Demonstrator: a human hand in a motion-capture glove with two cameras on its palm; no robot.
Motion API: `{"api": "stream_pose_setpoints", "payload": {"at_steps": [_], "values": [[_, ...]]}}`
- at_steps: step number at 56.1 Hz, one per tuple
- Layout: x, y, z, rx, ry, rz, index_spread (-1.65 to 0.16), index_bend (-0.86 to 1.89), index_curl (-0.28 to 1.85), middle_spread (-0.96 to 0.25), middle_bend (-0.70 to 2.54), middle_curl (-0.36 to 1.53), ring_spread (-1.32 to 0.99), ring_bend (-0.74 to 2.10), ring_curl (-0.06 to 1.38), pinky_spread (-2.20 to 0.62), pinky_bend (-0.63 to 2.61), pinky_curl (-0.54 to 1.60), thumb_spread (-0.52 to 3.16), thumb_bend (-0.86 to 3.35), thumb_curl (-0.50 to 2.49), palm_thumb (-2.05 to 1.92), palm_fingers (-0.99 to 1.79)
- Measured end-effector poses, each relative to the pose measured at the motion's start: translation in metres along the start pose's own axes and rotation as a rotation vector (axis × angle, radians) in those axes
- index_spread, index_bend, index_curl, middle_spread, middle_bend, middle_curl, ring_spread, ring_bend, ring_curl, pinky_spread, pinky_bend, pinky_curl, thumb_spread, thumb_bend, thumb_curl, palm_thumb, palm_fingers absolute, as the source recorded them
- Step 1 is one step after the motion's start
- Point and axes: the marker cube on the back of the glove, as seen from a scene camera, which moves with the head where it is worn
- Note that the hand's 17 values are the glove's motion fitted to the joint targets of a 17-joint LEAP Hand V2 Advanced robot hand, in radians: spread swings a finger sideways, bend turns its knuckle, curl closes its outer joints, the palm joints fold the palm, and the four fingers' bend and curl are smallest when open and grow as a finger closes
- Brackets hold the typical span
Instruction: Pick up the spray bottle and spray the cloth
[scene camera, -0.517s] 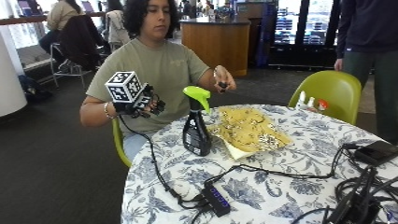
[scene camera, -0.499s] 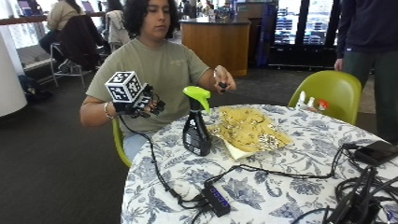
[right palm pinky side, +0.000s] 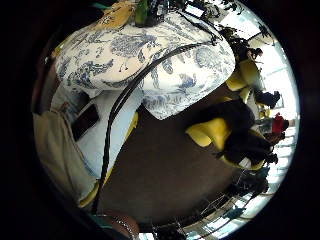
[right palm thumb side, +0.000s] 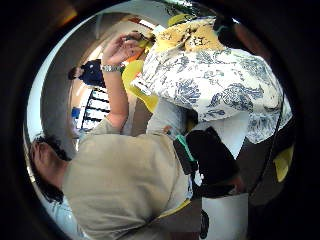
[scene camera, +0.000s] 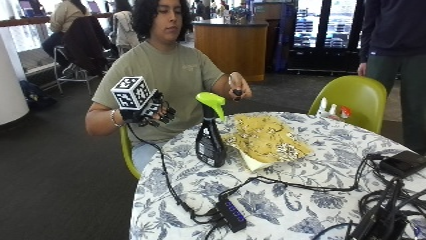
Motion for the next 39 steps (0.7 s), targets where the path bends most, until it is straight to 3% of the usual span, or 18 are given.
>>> {"api": "stream_pose_setpoints", "payload": {"at_steps": [11, 19, 39], "values": [[0.002, 0.002, 0.0, 0.027, 0.005, 0.02, -0.39, 0.18, 0.32, -0.06, 0.18, 0.26, -0.11, 0.27, 0.25, 0.2, 0.19, 0.26, 1.12, 0.07, 0.25, 0.57, 0.44], [0.005, -0.003, -0.006, 0.136, -0.044, 0.108, -0.4, 0.16, 0.32, -0.06, 0.18, 0.28, -0.11, 0.29, 0.27, 0.2, 0.2, 0.28, 1.12, 0.03, 0.27, 0.59, 0.44], [0.024, -0.073, -0.021, 0.453, -0.632, 0.305, -0.37, 0.11, 0.26, -0.03, 0.22, 0.33, -0.08, 0.36, 0.31, 0.18, 0.24, 0.33, 1.04, -0.01, 0.33, 0.74, 0.46]]}}
